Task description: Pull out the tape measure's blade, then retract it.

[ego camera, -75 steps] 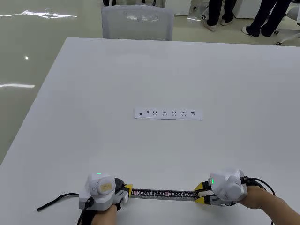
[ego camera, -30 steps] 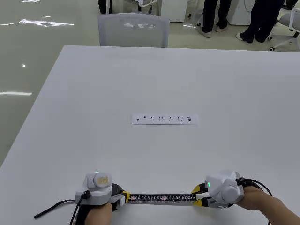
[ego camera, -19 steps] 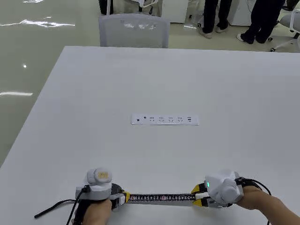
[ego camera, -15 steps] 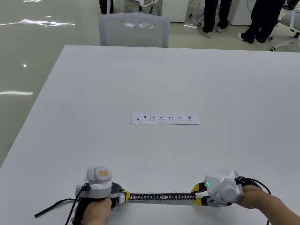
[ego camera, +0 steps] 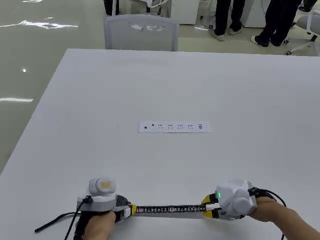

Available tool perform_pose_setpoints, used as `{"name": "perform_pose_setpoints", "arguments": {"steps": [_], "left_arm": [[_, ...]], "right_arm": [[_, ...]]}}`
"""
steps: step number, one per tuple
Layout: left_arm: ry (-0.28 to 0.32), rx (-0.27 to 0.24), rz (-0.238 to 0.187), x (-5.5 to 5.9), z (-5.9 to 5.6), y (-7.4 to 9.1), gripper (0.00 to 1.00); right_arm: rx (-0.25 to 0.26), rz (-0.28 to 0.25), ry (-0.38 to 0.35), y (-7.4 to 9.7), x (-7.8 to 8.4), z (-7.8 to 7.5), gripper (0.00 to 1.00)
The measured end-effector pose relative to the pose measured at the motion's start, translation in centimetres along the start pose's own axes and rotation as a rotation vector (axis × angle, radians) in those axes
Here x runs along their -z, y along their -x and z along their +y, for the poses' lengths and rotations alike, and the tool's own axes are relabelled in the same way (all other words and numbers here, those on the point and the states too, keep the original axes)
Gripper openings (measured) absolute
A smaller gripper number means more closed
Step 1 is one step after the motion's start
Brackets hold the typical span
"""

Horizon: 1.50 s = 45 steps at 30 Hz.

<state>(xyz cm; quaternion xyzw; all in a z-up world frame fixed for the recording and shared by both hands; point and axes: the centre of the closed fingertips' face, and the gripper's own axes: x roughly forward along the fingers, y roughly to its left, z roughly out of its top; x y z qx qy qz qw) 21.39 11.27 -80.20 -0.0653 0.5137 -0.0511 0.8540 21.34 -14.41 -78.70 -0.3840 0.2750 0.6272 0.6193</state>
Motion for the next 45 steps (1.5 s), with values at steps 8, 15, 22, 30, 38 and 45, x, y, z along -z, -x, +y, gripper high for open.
{"name": "perform_pose_setpoints", "arguments": {"steps": [8,15,22,30,38,45], "left_arm": [[0.007,0.023,0.004,0.0,0.2,-0.2,0.66],[0.006,0.030,0.005,0.0,0.0,-0.3,0.66],[0.002,0.036,0.009,0.0,0.0,-0.1,0.66],[0.000,0.044,0.013,0.1,-0.1,0.1,0.66],[-0.011,0.051,0.019,0.1,-0.3,0.2,0.65],[-0.010,0.055,0.019,-0.1,-0.4,0.6,0.65]], "right_arm": [[-0.004,-0.004,0.011,-0.3,-0.4,-0.1,0.14],[-0.011,-0.005,0.018,-0.7,-0.7,0.0,0.14],[-0.015,-0.007,0.020,-0.8,-0.8,-0.1,0.14],[-0.021,-0.001,0.022,-1.0,-0.7,-0.1,0.14],[-0.020,-0.005,0.019,-1.2,-0.7,-0.2,0.14],[-0.018,-0.009,0.020,-1.3,-0.9,-0.4,0.14]]}}
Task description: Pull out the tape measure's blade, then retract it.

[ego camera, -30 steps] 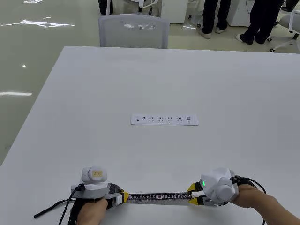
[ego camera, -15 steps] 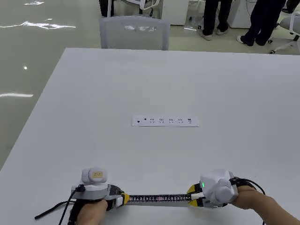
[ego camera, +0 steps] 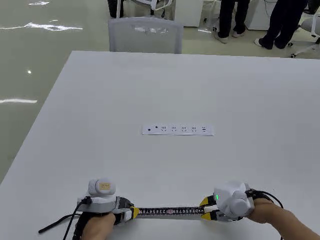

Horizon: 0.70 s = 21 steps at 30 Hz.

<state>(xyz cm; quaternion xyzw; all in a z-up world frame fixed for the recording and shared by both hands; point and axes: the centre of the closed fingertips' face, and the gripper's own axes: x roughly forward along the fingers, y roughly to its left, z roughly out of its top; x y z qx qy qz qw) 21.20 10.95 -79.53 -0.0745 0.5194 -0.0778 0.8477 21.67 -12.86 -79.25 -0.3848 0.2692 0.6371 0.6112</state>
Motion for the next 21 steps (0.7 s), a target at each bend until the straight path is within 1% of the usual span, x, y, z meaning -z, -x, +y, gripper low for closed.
{"name": "perform_pose_setpoints", "arguments": {"steps": [9,12,16,18,19,21], "left_arm": [[-0.007,0.002,0.001,0.12,0.35,-0.68,0.63],[-0.006,0.003,-0.001,0.16,0.31,-0.54,0.64],[0.001,-0.013,-0.010,0.12,0.21,-0.50,0.65],[0.006,-0.007,-0.006,0.14,0.26,-0.49,0.65],[0.019,-0.007,-0.011,0.10,0.25,-0.48,0.66],[0.010,-0.020,-0.020,-0.15,0.13,-0.64,0.66]], "right_arm": [[0.003,-0.005,-0.001,-0.09,-0.19,-0.08,0.14],[0.000,-0.003,-0.002,-0.17,-0.22,-0.01,0.14],[0.003,-0.004,-0.001,-0.14,-0.38,-0.04,0.14],[0.005,-0.007,-0.006,-0.14,-0.44,-0.07,0.14],[0.007,-0.007,-0.003,-0.18,-0.46,-0.11,0.14],[0.006,-0.002,0.000,-0.27,-0.44,-0.14,0.14]]}}
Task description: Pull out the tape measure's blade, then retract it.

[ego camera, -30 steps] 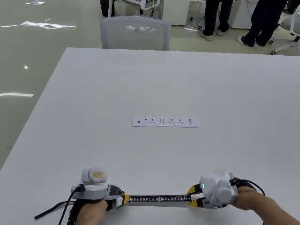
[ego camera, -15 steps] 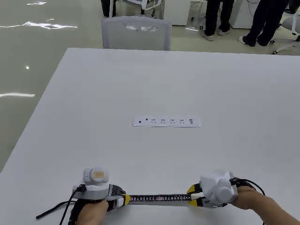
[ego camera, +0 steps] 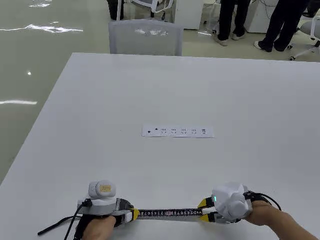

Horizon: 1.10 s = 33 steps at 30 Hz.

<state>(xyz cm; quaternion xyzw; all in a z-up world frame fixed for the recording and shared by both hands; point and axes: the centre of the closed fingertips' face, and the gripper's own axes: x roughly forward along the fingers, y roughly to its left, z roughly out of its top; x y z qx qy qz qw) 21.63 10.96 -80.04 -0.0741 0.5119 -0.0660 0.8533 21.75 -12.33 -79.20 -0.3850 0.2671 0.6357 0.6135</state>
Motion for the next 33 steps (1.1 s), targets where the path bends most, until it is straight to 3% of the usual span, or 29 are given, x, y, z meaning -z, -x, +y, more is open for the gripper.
{"name": "perform_pose_setpoints", "arguments": {"steps": [5,9,11,16,22,33], "left_arm": [[-0.010,-0.012,-0.019,-0.2,0.1,0.2,0.67],[0.023,-0.023,-0.061,-1.3,0.0,0.7,0.69],[0.011,-0.044,-0.077,-1.7,0.1,0.7,0.72],[-0.001,-0.068,-0.072,-1.4,0.5,0.1,0.69],[0.006,-0.110,-0.100,-1.6,0.3,0.2,0.71],[-0.017,-0.134,-0.082,-1.4,0.4,0.0,0.70]], "right_arm": [[-0.002,0.002,0.003,-0.1,0.1,0.0,0.14],[-0.004,0.005,0.003,-0.2,0.2,0.0,0.14],[-0.005,0.006,0.002,-0.2,0.2,0.1,0.14],[-0.003,0.005,0.000,-0.1,0.1,0.0,0.14],[0.000,0.006,0.003,0.0,0.1,0.0,0.14],[-0.002,-0.003,0.005,-0.1,-0.3,0.0,0.14]]}}
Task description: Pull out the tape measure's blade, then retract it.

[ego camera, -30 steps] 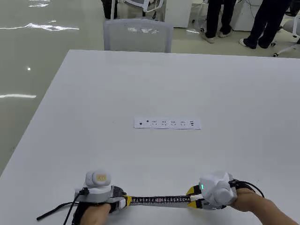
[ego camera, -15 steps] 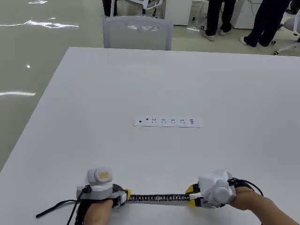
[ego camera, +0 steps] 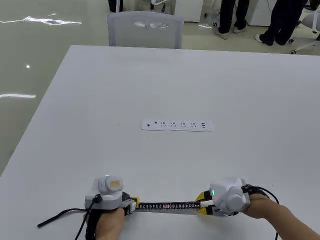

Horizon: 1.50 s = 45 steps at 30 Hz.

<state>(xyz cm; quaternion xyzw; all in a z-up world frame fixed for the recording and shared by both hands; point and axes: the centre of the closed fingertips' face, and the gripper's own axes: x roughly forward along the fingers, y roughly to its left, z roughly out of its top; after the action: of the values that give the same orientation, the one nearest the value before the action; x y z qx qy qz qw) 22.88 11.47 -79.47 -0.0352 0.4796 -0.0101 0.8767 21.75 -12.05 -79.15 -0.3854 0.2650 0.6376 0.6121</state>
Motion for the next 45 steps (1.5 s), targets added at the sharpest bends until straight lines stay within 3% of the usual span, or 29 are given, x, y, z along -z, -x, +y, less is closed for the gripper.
{"name": "perform_pose_setpoints", "arguments": {"steps": [11,19,33,45], "left_arm": [[0.000,0.006,0.022,0.3,0.2,-0.4,0.69],[0.004,0.013,0.011,0.4,0.3,-0.6,0.69],[0.014,0.024,0.022,0.5,0.0,0.0,0.68],[0.027,0.060,0.039,0.6,0.1,-0.2,0.68]], "right_arm": [[-0.008,-0.004,0.008,-0.4,-0.5,0.0,0.14],[-0.009,-0.004,0.012,-0.6,-0.7,-0.1,0.14],[-0.007,-0.013,0.021,-0.8,-1.5,-0.3,0.14],[-0.006,-0.017,0.024,-1.0,-1.8,-0.4,0.14]]}}
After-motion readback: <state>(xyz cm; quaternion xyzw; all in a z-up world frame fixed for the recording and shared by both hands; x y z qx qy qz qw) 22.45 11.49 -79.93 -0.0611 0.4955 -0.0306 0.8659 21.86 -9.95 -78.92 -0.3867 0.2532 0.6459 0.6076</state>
